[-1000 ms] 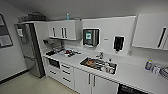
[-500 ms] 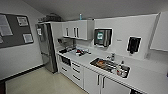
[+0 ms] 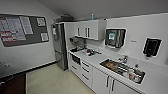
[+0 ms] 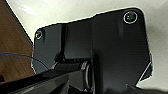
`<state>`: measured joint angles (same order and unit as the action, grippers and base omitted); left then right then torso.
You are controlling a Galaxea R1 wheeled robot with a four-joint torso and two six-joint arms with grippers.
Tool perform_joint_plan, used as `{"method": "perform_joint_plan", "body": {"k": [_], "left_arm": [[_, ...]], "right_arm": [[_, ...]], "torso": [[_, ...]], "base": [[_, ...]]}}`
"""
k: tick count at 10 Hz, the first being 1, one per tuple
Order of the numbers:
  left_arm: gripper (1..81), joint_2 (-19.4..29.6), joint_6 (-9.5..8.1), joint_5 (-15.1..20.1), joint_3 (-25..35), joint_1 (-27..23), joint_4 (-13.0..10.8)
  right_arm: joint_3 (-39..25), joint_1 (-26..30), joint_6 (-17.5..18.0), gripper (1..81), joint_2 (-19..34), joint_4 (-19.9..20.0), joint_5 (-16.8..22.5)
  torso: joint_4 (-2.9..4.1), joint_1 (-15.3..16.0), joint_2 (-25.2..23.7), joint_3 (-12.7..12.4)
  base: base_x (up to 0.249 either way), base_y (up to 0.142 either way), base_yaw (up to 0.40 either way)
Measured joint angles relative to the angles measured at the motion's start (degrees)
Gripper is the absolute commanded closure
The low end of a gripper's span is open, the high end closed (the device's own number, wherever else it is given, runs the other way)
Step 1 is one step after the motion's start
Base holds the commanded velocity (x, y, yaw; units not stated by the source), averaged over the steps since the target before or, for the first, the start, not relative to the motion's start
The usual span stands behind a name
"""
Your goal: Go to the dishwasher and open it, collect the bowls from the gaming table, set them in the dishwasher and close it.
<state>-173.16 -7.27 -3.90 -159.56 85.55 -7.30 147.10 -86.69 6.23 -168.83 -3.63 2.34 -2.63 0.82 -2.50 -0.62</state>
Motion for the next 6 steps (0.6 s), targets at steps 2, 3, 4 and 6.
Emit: {"method": "perform_joint_plan", "body": {"k": [2,3,4,6], "left_arm": [[1.0,0.02,0.0,-0.04,0.0,-0.02,0.0],[1.0,0.0,0.0,-0.01,0.02,0.0,0.0],[1.0,0.05,0.0,-0.01,-0.04,-0.09,0.0],[1.0,0.05,0.0,0.05,-0.13,-0.06,0.0]], "right_arm": [[0.66,-0.38,0.0,1.0,-0.02,-0.02,-0.09],[1.22,-0.57,0.0,1.0,0.05,0.0,-0.66],[1.3,-1.01,0.02,1.0,0.02,0.0,-1.33],[1.29,-1.35,0.02,1.0,0.0,0.0,-1.44]], "torso": [[0.0,0.0,0.0,0.0],[0.0,0.0,0.0,0.0],[0.0,0.0,0.0,0.0],[0.0,0.0,0.0,0.0]], "base": [[0.0,0.0,0.349],[0.0,0.0,0.35],[0.0,0.0,0.35],[0.0,0.0,0.35]]}}
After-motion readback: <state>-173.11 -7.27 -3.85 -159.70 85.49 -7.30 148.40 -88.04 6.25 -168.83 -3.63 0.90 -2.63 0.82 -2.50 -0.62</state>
